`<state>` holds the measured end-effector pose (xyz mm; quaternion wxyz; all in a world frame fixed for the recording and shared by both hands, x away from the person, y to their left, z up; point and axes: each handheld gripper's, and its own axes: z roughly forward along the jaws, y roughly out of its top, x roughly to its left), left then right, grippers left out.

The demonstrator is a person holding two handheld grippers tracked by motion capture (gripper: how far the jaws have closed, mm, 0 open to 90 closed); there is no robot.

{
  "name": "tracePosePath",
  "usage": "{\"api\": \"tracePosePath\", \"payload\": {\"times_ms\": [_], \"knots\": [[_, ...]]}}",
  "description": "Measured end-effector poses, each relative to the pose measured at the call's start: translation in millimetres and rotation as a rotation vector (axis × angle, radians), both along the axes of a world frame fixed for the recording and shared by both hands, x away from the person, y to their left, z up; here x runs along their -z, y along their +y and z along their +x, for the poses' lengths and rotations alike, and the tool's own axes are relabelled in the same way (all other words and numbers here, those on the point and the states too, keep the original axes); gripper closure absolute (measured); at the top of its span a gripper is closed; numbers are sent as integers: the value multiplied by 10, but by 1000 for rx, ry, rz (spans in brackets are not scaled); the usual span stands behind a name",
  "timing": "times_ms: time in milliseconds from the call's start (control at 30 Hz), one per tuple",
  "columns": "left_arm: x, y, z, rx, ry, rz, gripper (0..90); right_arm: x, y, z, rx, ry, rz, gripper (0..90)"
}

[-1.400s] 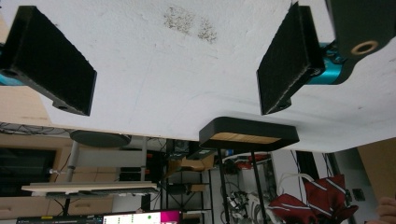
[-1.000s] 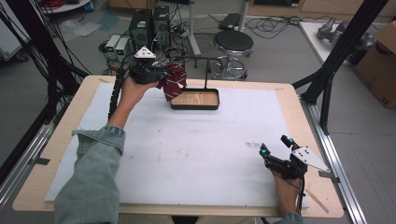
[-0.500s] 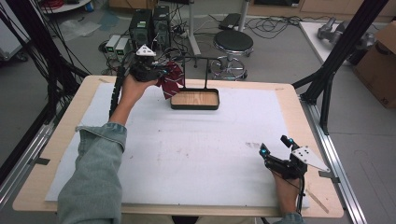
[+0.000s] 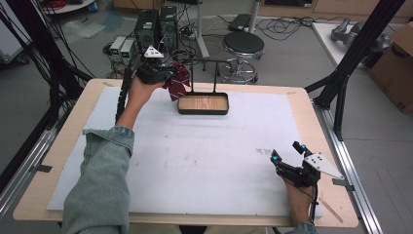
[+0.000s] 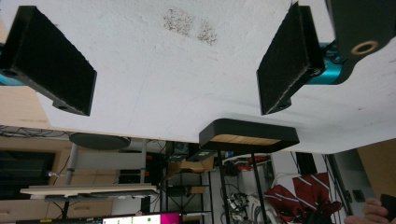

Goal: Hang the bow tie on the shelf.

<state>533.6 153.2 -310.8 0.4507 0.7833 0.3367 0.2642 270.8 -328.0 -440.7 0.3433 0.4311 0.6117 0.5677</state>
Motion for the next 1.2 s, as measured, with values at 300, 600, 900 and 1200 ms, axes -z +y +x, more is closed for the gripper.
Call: {"api": "tracePosePath", "payload": {"times_ms": [300, 600, 900, 1200], "knots": [[128, -49, 116, -17, 26, 43, 749, 0, -1, 1, -7, 5, 4, 111], [192, -89, 144, -8, 47, 52, 700, 1, 0, 0, -10, 4, 1, 111], [170, -40, 133, 2, 49, 41, 619, 0, -1, -2, -2, 3, 1, 111], [175, -8, 82, 4, 70, 32, 461, -1, 1, -6, -4, 3, 1, 111]]}}
